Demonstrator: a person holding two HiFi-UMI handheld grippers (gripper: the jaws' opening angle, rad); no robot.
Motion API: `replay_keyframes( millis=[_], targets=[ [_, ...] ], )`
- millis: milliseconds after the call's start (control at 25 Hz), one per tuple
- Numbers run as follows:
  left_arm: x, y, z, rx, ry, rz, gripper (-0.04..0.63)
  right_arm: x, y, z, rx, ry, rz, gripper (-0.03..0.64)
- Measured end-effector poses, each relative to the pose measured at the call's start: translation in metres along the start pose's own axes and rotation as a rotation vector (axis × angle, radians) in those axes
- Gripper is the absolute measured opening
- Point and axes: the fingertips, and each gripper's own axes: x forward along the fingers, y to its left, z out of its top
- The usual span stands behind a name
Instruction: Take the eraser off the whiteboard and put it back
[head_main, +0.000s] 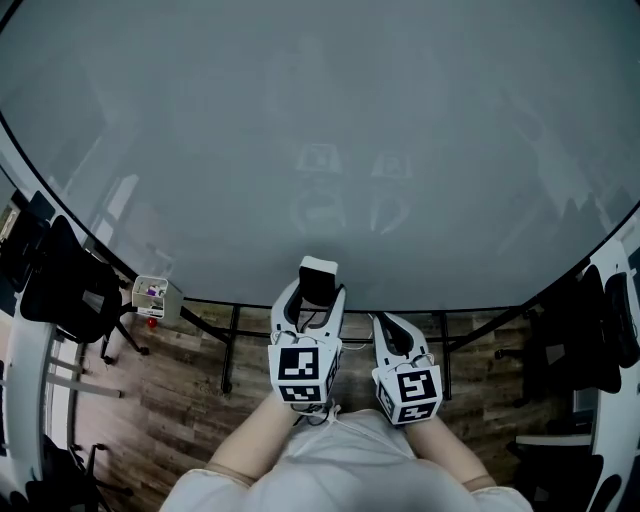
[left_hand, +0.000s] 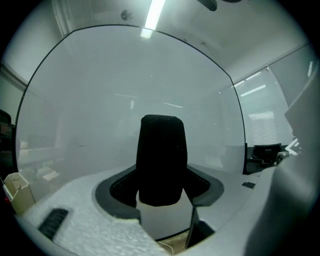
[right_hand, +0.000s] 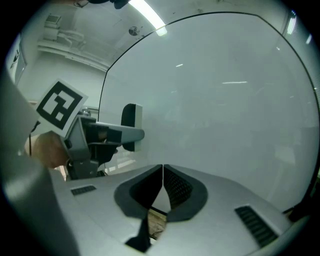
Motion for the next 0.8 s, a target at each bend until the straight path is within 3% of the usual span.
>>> replay_keyframes(
  millis=[240,440,800],
  targets=[
    [0.018,0.008,0.025,0.067,-0.035,0.024,0.264,0.002,-0.003,0.002,0.003,-0.003,-0.007,0.029],
    [0.027,0.01,0.032,0.063,-0.025,0.023,0.264,0.0,-0.011,0.0,0.007,-0.002,-0.025,0.029],
    [0.034,0.013,0.033,0.074,-0.013,0.109,0.264,-0.001,-0.022,-0.003,0.04,-0.014,-0.059,0.029]
  ],
)
